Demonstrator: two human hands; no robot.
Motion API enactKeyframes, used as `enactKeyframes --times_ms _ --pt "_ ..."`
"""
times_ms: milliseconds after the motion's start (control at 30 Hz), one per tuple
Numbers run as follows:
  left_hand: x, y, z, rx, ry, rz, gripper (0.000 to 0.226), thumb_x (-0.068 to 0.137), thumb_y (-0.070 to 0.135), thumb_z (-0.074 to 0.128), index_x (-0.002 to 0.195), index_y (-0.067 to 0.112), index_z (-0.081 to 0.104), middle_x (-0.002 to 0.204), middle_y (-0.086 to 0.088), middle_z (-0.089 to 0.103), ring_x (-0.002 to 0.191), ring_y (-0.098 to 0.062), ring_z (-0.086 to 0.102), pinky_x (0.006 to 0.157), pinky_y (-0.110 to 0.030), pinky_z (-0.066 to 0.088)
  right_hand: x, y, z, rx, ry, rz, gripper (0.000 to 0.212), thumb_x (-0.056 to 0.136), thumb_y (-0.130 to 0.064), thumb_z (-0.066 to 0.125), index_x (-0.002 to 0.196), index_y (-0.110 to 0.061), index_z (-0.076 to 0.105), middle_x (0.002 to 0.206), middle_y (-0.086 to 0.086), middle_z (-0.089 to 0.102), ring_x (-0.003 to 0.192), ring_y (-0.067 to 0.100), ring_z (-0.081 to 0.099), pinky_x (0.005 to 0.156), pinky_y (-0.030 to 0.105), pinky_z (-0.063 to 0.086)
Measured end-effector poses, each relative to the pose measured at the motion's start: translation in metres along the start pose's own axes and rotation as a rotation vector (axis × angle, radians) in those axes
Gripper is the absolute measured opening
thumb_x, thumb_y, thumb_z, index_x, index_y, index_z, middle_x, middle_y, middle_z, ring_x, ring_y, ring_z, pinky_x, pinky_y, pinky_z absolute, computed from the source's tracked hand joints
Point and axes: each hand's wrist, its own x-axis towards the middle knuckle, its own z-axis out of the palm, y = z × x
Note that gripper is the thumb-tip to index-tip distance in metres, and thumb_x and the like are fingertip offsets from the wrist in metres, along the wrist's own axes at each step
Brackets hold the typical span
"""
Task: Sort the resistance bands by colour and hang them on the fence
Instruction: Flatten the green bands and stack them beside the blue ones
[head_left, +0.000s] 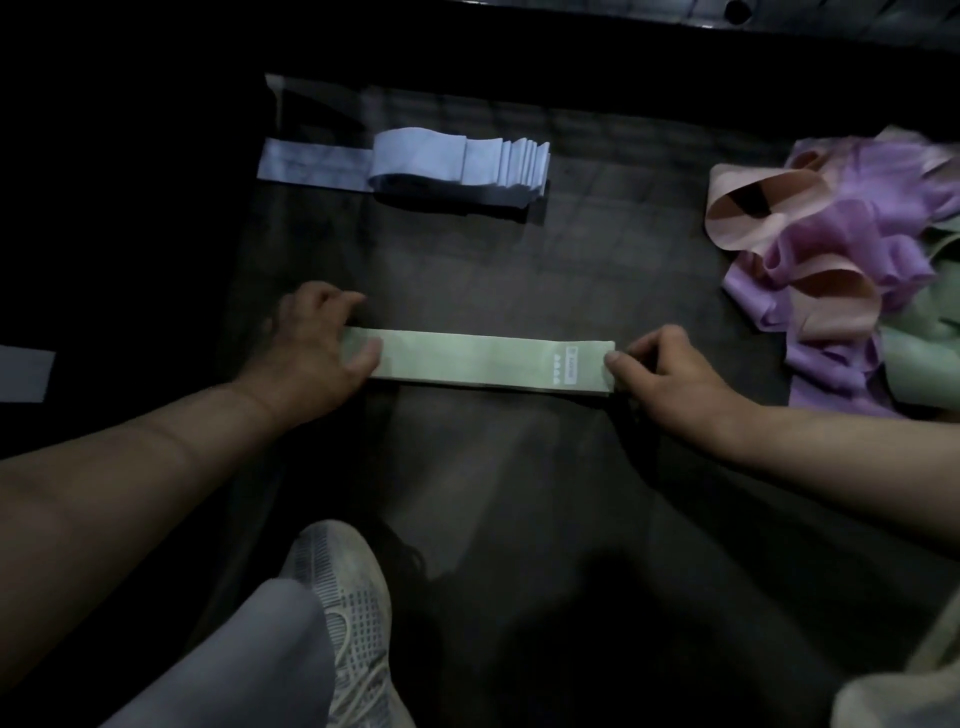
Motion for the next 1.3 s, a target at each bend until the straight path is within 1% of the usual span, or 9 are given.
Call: enactKeyframes --times_ms 133,233,400,467,533,667,867,1167,1300 --pt "0.000 0.005 0.005 -0.433 0.092 -0.430 0.040 0.099 0.025 0.054 0.136 0.009 0.056 0.140 -0.021 0.047 0.127 -0.033 0.048 0.108 -0.026 0.034 0.003 0.005 0.005 0.013 0.009 0.043 0.025 0.092 -0.042 0.063 0.091 -0.018 0.056 0.089 0.003 0.066 0.085 0.022 0.063 0.073 0.032 0.047" --pt "-0.004 0.005 0.009 -0.530 0.099 -0.405 0.032 0.100 0.015 0.053 0.129 0.005 0.062 0.127 -0.017 0.063 0.116 -0.026 0.059 0.090 -0.018 0.038 0.004 0.001 0.007 -0.008 0.013 0.030 0.022 0.093 -0.037 0.065 0.085 -0.018 0.056 0.082 0.000 0.061 0.079 0.018 0.057 0.069 0.028 0.040" --pt "0.000 -0.001 0.010 -0.504 0.088 -0.406 0.035 0.099 0.018 0.055 0.131 0.005 0.061 0.131 -0.017 0.061 0.120 -0.027 0.057 0.099 -0.022 0.039 0.005 0.001 0.009 -0.034 0.033 0.040 0.025 0.089 -0.036 0.069 0.083 -0.019 0.052 0.084 0.001 0.060 0.079 0.018 0.057 0.066 0.028 0.039" --pt "-0.002 -0.003 0.009 -0.357 0.079 -0.324 0.051 0.092 0.033 0.060 0.137 0.008 0.056 0.136 -0.018 0.051 0.125 -0.032 0.050 0.108 -0.029 0.035 0.003 -0.001 0.007 -0.051 0.097 -0.003 0.030 0.083 -0.038 0.072 0.090 -0.019 0.050 0.100 0.005 0.057 0.090 0.022 0.057 0.079 0.032 0.045" --pt "-0.005 -0.003 0.003 -0.093 0.072 -0.051 0.075 0.075 0.054 0.059 0.140 0.017 0.050 0.137 -0.012 0.043 0.128 -0.031 0.042 0.111 -0.038 0.032 0.001 -0.006 0.002 -0.296 0.134 -0.263 0.051 0.074 -0.043 0.076 0.109 -0.014 0.052 0.115 0.007 0.047 0.110 0.026 0.049 0.097 0.038 0.041" --pt "0.000 -0.011 -0.002 0.253 -0.123 0.413 0.095 0.065 0.057 0.077 0.146 0.020 0.045 0.142 -0.007 0.042 0.131 -0.029 0.040 0.110 -0.041 0.028 0.009 -0.018 -0.007 -0.806 -0.098 -0.639 0.090 0.072 -0.058 0.076 0.140 -0.009 0.043 0.138 0.014 0.043 0.127 0.034 0.042 0.108 0.043 0.033" --pt "0.010 -0.003 -0.003 0.320 -0.150 0.409 0.072 0.076 0.037 0.080 0.138 0.014 0.052 0.132 -0.012 0.050 0.117 -0.034 0.051 0.097 -0.042 0.041 0.018 -0.028 0.003 -0.764 -0.163 -0.650 0.054 0.082 -0.037 0.070 0.124 -0.009 0.052 0.119 0.011 0.045 0.110 0.031 0.045 0.096 0.043 0.043" --pt "0.007 -0.001 -0.008 0.393 -0.184 0.444 0.071 0.070 0.042 0.080 0.130 0.012 0.057 0.122 -0.013 0.054 0.107 -0.035 0.057 0.089 -0.042 0.047 0.020 -0.018 0.004 -0.824 -0.158 -0.679 0.064 0.081 -0.045 0.068 0.131 -0.010 0.047 0.125 0.011 0.042 0.113 0.031 0.044 0.098 0.043 0.043" --pt "0.005 0.009 -0.013 0.379 -0.147 0.432 0.078 0.067 0.068 0.053 0.126 0.016 0.060 0.119 -0.010 0.058 0.105 -0.031 0.059 0.091 -0.040 0.044 0.015 -0.009 -0.008 -0.822 -0.093 -0.673 0.081 0.081 -0.064 0.052 0.140 -0.010 0.042 0.137 0.015 0.041 0.125 0.034 0.042 0.106 0.044 0.036"
